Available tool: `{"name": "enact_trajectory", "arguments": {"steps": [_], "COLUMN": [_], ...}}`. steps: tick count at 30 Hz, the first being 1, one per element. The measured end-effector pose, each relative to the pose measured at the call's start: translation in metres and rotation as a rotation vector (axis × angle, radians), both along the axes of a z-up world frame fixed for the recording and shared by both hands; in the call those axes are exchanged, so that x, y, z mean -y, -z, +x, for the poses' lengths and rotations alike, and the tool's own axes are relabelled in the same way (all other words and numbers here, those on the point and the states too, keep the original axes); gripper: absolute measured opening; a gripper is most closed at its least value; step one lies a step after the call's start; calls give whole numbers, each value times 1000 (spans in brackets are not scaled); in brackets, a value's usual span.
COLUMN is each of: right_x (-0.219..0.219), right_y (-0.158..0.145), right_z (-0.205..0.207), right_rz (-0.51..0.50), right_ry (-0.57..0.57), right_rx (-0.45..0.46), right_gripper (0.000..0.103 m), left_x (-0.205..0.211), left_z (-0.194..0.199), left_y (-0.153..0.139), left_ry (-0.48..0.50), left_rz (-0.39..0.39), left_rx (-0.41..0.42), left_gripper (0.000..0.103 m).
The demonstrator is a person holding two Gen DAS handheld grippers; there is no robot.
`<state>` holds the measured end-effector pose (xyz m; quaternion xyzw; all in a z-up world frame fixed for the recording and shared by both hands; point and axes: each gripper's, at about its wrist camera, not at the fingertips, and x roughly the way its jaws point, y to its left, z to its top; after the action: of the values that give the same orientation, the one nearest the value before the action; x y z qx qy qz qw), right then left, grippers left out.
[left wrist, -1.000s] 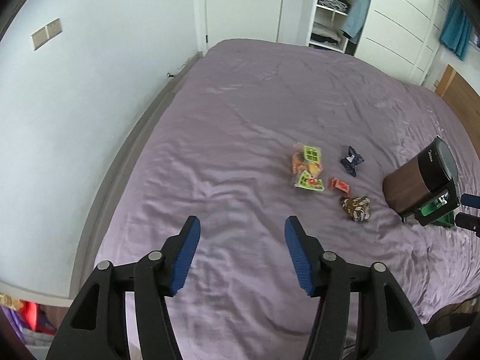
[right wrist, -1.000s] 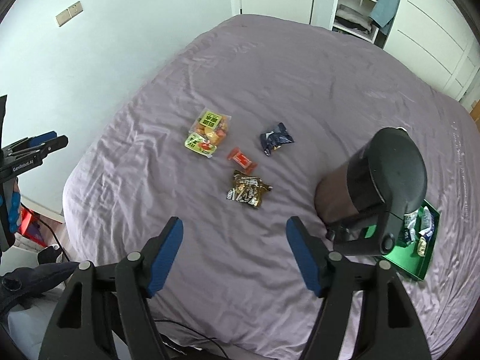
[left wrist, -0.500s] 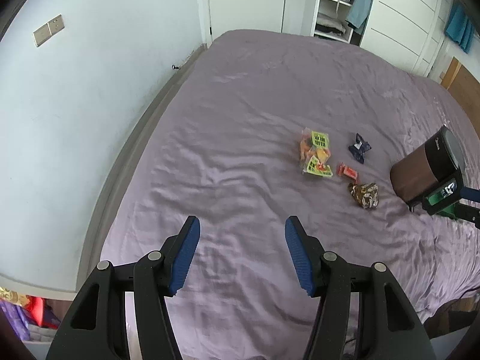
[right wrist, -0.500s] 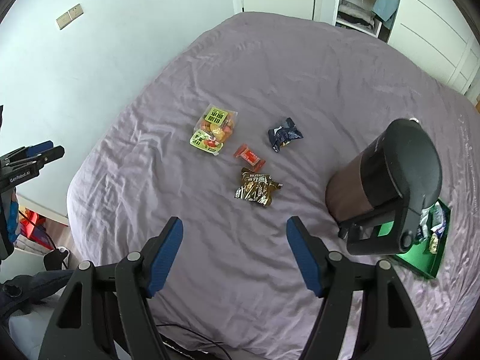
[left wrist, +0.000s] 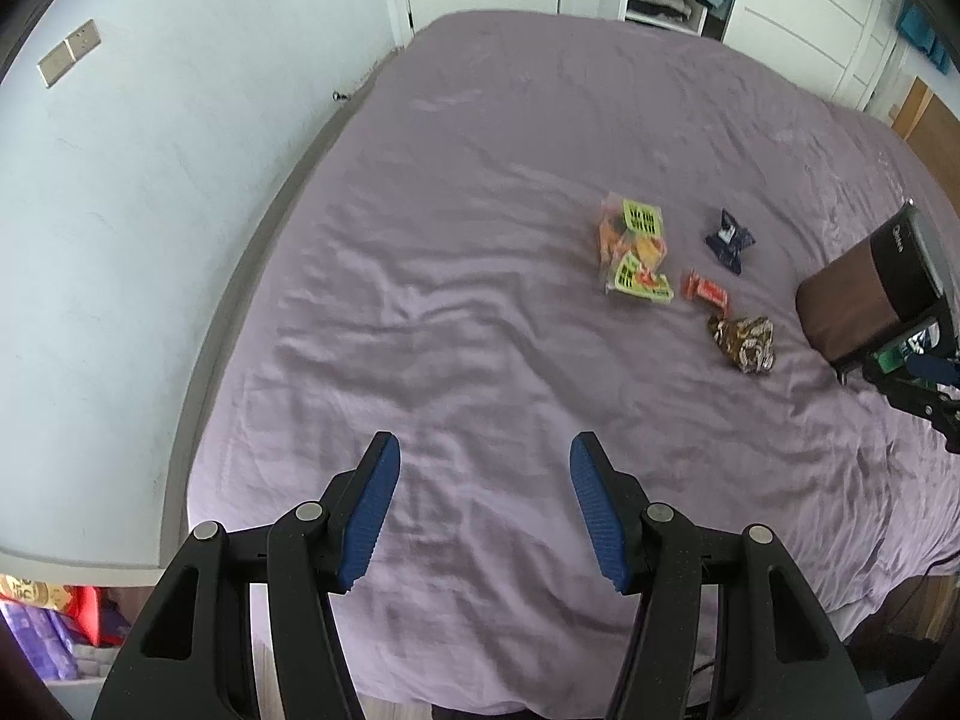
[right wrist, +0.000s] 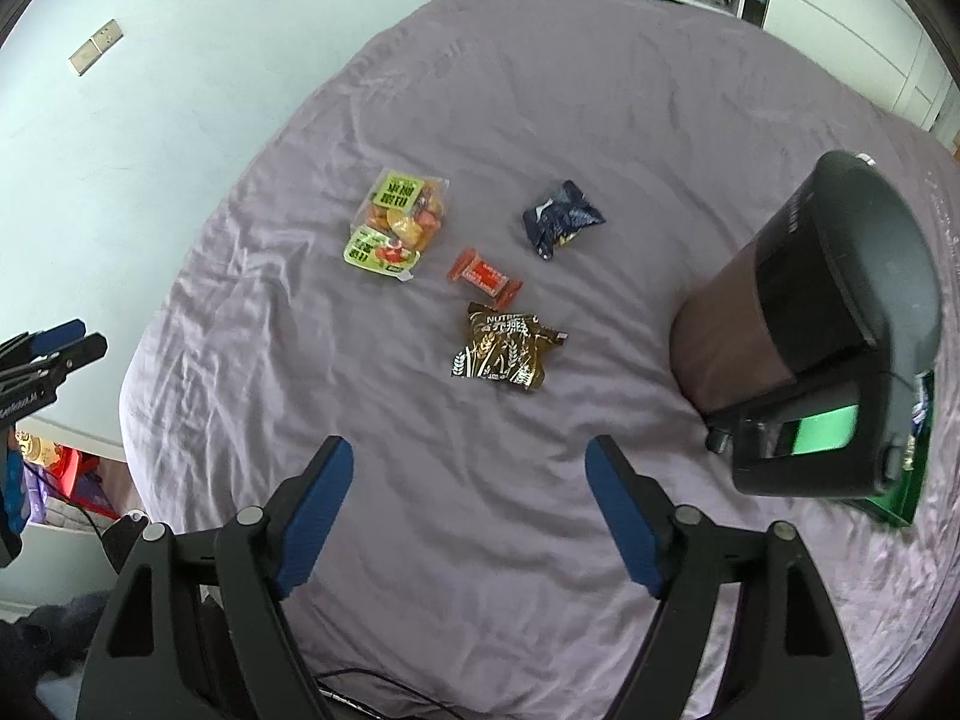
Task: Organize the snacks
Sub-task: 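Move both open tools away from the tray toward the remaining snacks, then grasp the clear dried-fruit bag with left tool while right tool grasps brown oat packet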
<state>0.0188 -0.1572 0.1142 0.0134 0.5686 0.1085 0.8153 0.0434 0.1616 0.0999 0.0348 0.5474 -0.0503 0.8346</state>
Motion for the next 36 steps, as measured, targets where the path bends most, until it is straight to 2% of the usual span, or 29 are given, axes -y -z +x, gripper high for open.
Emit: {"name": "enact_trajectory", "arguments": {"steps": [9, 17, 26, 36], "right_x": [0, 2, -4, -2], "right_y": [46, 65, 84, 115], "right_z": [26, 55, 97, 101], "right_rz": [41, 31, 8, 41], "right_ry": [41, 15, -50, -7], "right_rx": [-67, -80, -73, -133], "right_gripper": [103, 103, 103, 103], "left_x": [30, 61, 98, 131], "left_z": [23, 58, 109, 148], "left_y": [29, 50, 65, 79], "left_ry": [57, 102, 165, 217], "left_rz": [-1, -19, -32, -31], "left_rx": [-64, -92, -83, -73], "left_gripper": [53, 55, 55, 55]}}
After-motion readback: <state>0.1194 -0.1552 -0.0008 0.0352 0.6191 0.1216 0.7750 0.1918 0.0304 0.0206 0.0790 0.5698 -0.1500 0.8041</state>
